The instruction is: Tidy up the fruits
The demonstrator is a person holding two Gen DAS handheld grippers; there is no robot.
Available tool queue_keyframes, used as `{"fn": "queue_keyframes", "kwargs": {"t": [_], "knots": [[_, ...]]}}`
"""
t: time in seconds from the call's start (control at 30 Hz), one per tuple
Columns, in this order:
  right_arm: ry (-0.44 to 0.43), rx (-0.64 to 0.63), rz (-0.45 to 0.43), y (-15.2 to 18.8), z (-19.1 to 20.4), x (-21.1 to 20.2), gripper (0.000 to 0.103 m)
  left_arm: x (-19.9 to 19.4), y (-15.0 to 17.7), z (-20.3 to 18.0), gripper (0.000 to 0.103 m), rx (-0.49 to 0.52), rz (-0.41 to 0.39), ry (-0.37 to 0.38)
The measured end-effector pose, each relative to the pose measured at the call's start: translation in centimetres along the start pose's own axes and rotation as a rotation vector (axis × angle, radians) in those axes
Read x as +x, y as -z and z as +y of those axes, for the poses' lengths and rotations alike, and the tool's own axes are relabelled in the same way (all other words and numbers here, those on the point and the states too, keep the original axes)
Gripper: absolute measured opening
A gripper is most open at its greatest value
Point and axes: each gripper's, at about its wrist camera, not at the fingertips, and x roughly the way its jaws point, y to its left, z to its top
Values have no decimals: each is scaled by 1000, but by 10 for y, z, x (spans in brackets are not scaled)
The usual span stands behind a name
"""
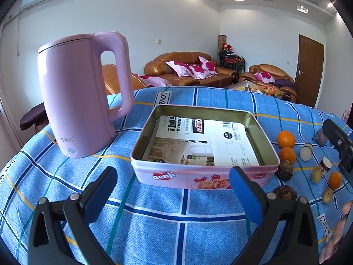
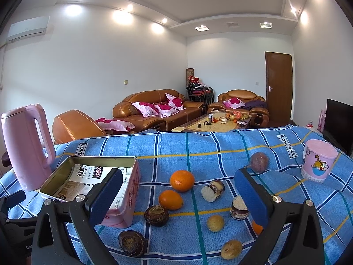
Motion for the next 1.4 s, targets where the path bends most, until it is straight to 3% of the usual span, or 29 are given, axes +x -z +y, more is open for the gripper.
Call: {"fn": "queue_keyframes", "kwargs": {"t": [0.83, 1.0, 1.2, 1.4], "knots": [[31, 5, 13, 0, -2, 2, 102, -2, -2, 0, 103, -10, -2, 11], [59, 34, 30, -1, -12, 6, 102, -2, -2, 1, 103, -10, -2, 12], [104, 53, -12, -7, -28, -4, 102, -4, -2, 1, 103, -6, -6, 18], [110, 60, 26, -7, -61, -17, 102, -14, 0, -5, 103, 36, -42, 38]]}}
